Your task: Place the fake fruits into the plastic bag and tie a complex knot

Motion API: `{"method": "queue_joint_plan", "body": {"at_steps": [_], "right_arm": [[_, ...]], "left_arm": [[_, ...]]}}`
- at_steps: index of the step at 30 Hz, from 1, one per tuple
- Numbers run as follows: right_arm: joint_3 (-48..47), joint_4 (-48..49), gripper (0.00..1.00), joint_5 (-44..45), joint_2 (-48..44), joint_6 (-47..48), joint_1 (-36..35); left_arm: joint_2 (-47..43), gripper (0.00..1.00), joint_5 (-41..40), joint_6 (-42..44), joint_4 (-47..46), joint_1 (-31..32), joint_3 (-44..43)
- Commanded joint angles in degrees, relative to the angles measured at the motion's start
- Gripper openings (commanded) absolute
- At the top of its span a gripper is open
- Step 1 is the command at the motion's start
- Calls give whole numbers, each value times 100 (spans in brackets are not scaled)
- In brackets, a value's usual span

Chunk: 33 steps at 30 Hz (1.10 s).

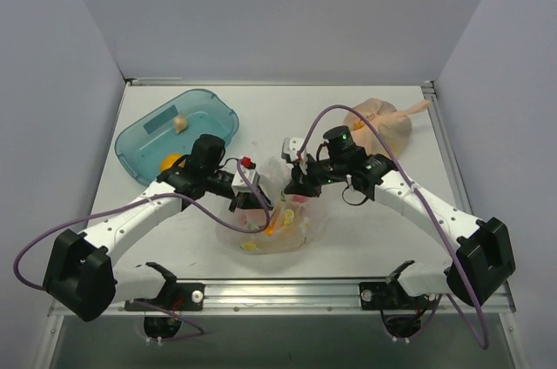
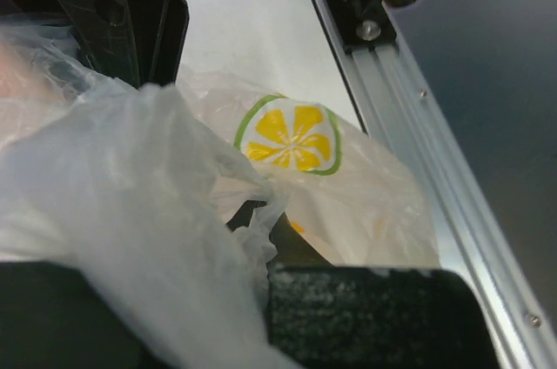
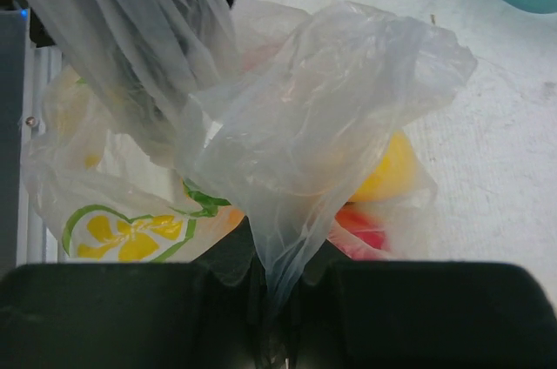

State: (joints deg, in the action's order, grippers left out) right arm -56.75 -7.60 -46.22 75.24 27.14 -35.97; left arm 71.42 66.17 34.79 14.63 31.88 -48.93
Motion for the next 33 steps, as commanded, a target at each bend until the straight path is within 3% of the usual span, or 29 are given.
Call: {"method": "queue_joint_plan", "body": {"at_steps": [1, 3, 5, 6, 7, 8, 9, 13, 19, 24, 25, 27, 31, 33], "right_arm": [[6, 83, 0, -274, 17, 187, -165], [24, 100, 0, -178, -18, 108, -165], [50, 100, 0, -72, -106, 90, -87], [85, 126, 0, -28, -132, -14, -51], [94, 127, 0, -36, -176, -94, 1], [103, 127, 0, -54, -220, -155, 63], [138, 127, 0, -89, -247, -269, 72], [226, 135, 0, -124, -396, -419, 81], [244, 179, 0, -37, -431, -647, 99], [173, 346, 0, 227, -361, -982, 107], [173, 407, 0, 253, -309, -1052, 107], [147, 531, 0, 280, -256, -1201, 107], [112, 707, 0, 359, -124, -1369, 81], [59, 716, 0, 376, -71, -1395, 55]], "left_arm": [[92, 11, -183, 1698, 1191, 47, -389], [-4, 21, -236, 1602, 1269, -58, -460], [-162, 45, -245, 1234, 1288, -146, -460], [-407, 48, -297, 1041, 1175, -182, -416], [-575, 51, -394, 352, 982, -234, -190], [-785, 62, -882, -203, 188, -252, 4], [-1257, 63, -1200, -1340, -255, -270, 215], [-2473, 78, -2677, -2852, -1199, -288, 945], [-3458, 83, -4240, -3767, -393, -94, 1087], [-3722, 74, -4710, -4444, 575, 116, 894], [-3732, 65, -4745, -4471, 637, 160, 868], [-3592, 58, -5138, -4524, 865, 344, 832], [-3099, 58, -5641, -4726, 954, 819, 700], [-3046, 61, -5746, -4797, 551, 995, 770]]}}
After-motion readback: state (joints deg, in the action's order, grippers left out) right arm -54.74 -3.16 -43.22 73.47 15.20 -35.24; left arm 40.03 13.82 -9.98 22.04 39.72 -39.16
